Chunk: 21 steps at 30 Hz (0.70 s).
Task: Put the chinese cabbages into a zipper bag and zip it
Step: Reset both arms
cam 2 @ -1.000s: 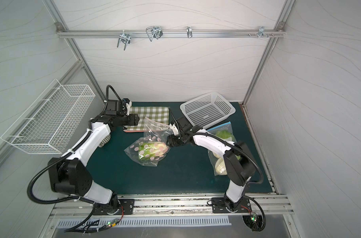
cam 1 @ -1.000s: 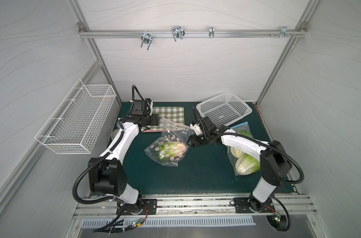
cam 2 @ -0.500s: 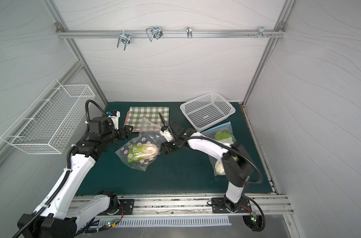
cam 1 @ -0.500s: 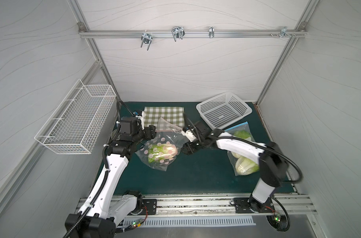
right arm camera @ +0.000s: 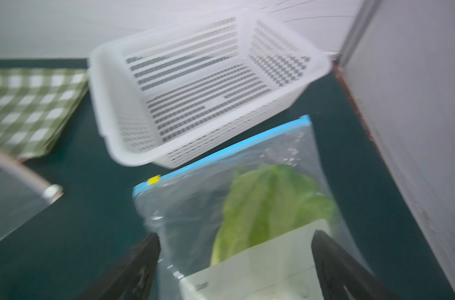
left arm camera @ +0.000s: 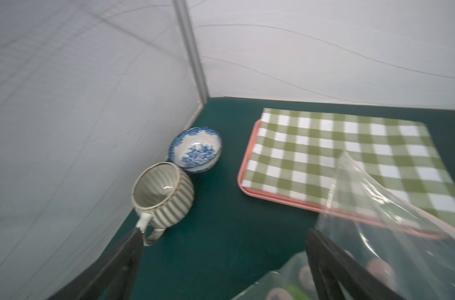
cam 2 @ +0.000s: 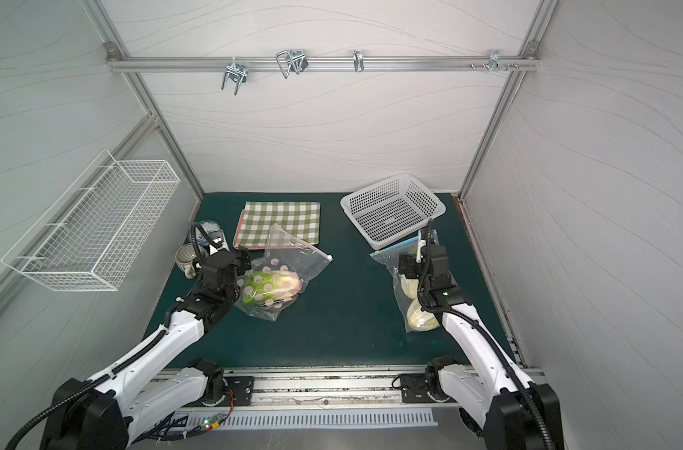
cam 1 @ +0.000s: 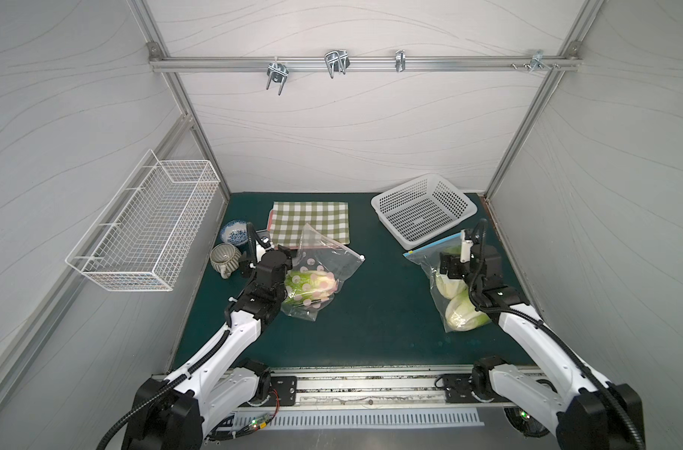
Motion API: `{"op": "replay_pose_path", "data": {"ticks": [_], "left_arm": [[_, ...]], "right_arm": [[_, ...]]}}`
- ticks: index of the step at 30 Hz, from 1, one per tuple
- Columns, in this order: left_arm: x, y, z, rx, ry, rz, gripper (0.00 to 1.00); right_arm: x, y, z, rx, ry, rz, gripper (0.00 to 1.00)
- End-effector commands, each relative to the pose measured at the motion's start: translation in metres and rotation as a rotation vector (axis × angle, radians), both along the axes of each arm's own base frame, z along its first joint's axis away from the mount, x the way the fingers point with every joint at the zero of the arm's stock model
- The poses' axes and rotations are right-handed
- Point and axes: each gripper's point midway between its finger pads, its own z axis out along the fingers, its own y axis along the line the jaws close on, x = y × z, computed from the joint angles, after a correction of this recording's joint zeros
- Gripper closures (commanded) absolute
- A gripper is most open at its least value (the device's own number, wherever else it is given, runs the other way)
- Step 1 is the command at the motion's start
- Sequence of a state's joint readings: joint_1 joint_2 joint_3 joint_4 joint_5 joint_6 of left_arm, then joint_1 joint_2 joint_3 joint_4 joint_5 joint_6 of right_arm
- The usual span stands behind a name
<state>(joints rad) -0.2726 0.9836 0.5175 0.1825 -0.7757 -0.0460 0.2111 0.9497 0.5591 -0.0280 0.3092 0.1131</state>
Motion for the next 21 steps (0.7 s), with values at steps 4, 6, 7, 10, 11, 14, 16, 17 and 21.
{"op": "replay_pose_path", "data": {"ticks": [4,6,7,10,11,14,16,17,21], "left_arm": [[-0.006,0.028,-0.020,-0.085,-0.107,0.088,0.03],[-0.001,0.032,-0.033,-0.120,-0.116,0.082,0.04],[0.002,0.032,-0.040,-0.140,-0.119,0.070,0.04],[0.016,0.031,-0.062,-0.169,-0.108,0.021,0.03],[0.023,0.030,-0.068,-0.182,-0.108,-0.004,0.02],[0.039,0.038,-0.085,-0.183,-0.087,-0.003,0.01],[0.051,0.028,-0.097,-0.222,-0.065,-0.109,0.01],[0.055,0.021,-0.100,-0.224,-0.051,-0.152,0.01],[0.058,0.017,-0.106,-0.225,-0.060,-0.183,0.00]], "right_arm": [[0.019,-0.017,-0.004,0.018,-0.122,-0.121,0.01],[0.027,-0.020,-0.015,-0.049,-0.125,-0.144,0.01],[0.029,-0.022,-0.019,-0.077,-0.124,-0.142,0.01],[0.036,-0.022,-0.031,-0.122,-0.149,-0.122,0.01],[0.038,-0.019,-0.034,-0.115,-0.166,-0.106,0.01],[0.047,-0.006,-0.043,-0.124,-0.218,-0.043,0.01],[0.050,-0.005,-0.057,-0.122,-0.229,-0.032,0.01],[0.051,-0.002,-0.061,-0.121,-0.241,-0.013,0.01],[0.055,0.014,-0.080,-0.148,-0.239,0.077,0.01]]}}
